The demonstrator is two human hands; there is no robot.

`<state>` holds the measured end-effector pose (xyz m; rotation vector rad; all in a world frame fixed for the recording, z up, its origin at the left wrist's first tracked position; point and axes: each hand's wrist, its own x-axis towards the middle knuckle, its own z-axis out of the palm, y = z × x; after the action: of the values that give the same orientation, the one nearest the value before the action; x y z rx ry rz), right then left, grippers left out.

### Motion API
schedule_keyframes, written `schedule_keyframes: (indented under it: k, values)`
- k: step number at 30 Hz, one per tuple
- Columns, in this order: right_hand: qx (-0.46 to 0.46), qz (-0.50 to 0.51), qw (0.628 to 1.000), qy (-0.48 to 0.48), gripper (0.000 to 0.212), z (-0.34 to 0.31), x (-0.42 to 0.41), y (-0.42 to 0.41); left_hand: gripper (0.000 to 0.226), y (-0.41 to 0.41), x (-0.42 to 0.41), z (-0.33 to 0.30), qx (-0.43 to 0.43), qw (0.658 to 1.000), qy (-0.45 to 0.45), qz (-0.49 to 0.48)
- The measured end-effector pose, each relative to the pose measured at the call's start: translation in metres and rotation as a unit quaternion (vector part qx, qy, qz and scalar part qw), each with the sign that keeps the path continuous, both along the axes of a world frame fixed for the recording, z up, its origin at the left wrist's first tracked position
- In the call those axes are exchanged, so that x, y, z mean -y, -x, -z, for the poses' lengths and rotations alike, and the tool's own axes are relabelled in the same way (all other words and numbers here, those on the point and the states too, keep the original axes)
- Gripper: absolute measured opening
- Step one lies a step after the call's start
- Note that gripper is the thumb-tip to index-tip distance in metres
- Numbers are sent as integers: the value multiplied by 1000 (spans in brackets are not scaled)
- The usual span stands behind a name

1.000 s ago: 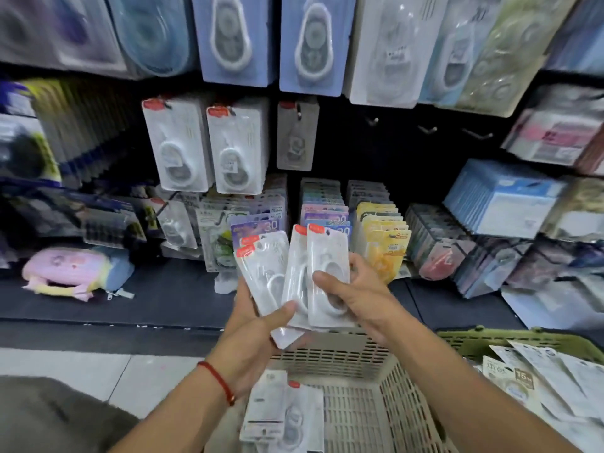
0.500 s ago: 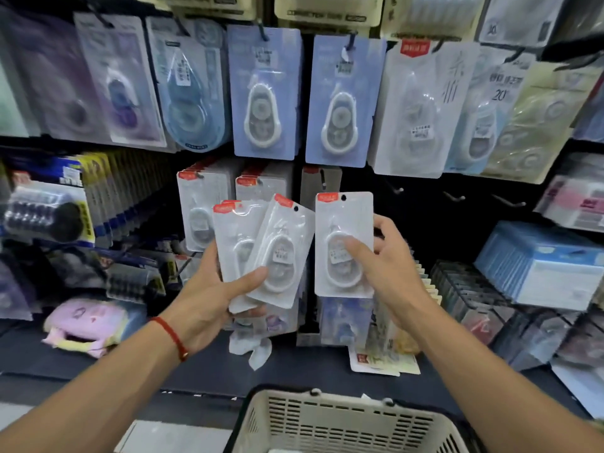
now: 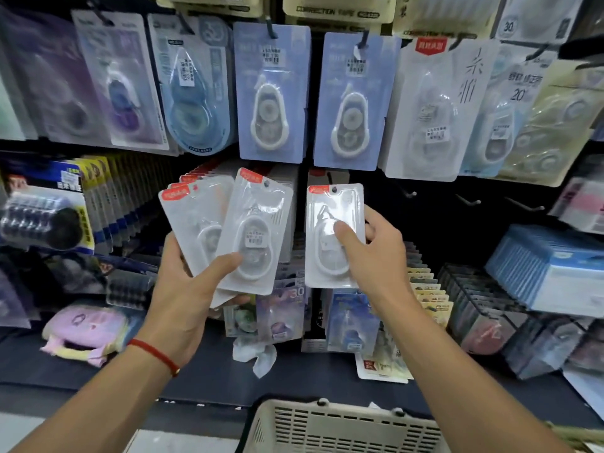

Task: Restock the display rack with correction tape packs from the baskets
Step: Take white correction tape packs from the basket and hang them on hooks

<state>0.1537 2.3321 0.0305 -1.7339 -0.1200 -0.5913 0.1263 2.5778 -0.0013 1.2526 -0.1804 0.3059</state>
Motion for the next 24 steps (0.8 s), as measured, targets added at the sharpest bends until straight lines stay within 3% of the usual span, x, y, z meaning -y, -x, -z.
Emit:
schedule_keyframes:
  k: [5, 8, 10, 13, 16, 24]
  values:
    - [-24, 16, 999, 12, 19, 1, -3, -3, 66, 2, 0, -1, -7, 1000, 9, 15]
    - [-131, 56, 979, 145, 59, 5, -1, -7, 71, 3, 5, -1, -9, 1000, 11, 20]
    - [-140, 89, 969, 184, 68, 9, -2, -2, 73, 4, 9, 1, -13, 999, 12, 33]
    - [-84, -17, 990, 114, 38, 10, -6, 10, 72, 5, 16, 4, -20, 998, 11, 59]
    - [-125, -145, 979, 72, 45, 15, -15, 17, 69, 5, 23, 6, -19, 994, 21, 107]
    - [-94, -91, 989, -67, 36, 17, -11, 18, 55, 5, 28, 3, -39, 994, 38, 95]
